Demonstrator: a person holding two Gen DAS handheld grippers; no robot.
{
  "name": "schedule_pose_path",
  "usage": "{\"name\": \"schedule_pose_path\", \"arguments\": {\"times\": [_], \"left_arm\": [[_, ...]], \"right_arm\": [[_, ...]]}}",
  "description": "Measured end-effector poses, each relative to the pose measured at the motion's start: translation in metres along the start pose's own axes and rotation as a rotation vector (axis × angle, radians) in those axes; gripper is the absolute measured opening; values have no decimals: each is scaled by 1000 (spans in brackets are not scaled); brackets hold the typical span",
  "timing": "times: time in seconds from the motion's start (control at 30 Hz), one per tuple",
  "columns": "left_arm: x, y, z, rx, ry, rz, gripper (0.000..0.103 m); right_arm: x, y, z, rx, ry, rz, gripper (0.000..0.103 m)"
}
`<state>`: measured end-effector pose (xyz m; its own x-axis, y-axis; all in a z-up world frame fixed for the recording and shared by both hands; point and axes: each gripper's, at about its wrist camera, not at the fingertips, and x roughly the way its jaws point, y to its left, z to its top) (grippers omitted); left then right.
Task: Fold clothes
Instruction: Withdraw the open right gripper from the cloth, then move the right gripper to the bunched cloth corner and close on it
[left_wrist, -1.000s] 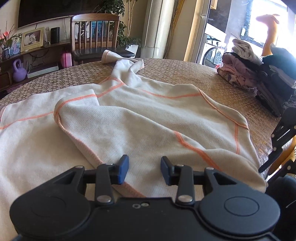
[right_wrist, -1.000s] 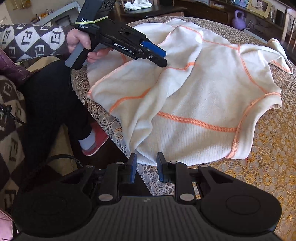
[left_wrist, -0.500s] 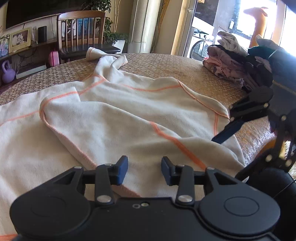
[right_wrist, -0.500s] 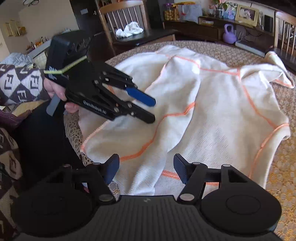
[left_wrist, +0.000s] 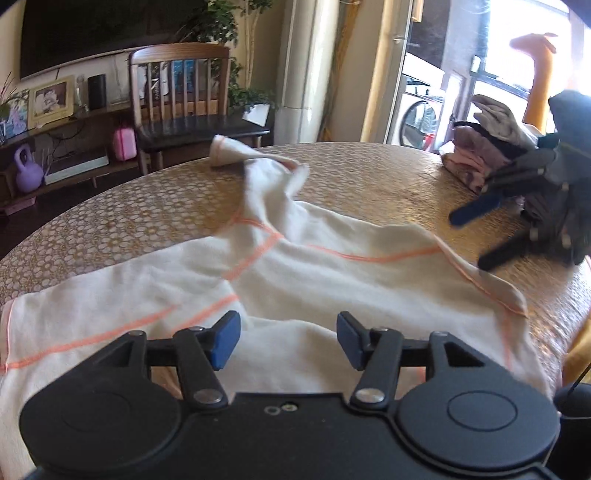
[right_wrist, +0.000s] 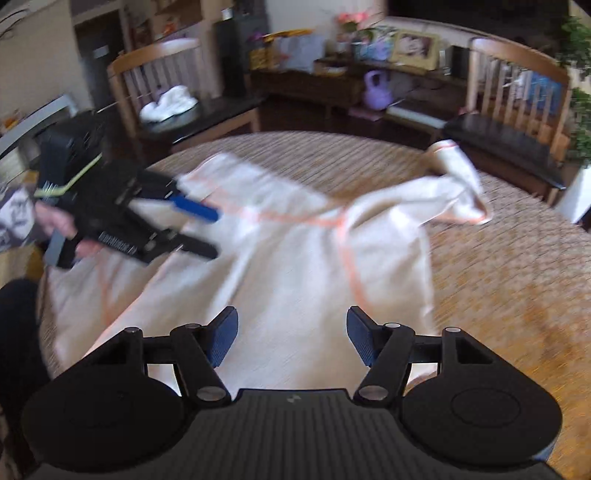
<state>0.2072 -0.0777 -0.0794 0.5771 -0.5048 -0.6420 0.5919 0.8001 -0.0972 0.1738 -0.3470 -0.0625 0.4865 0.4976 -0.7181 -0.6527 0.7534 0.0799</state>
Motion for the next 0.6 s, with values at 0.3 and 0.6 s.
{"name": "schedule_pose_path", "arguments": {"times": [0.3, 0.6], "left_arm": [[29, 30, -14, -22, 10, 10, 103], [11, 23, 29, -4, -69, -64, 103]], "right_arm": [[36, -74, 46, 108, -24, -185, 64], [91, -141, 89, 177, -54, -331, 55]]}}
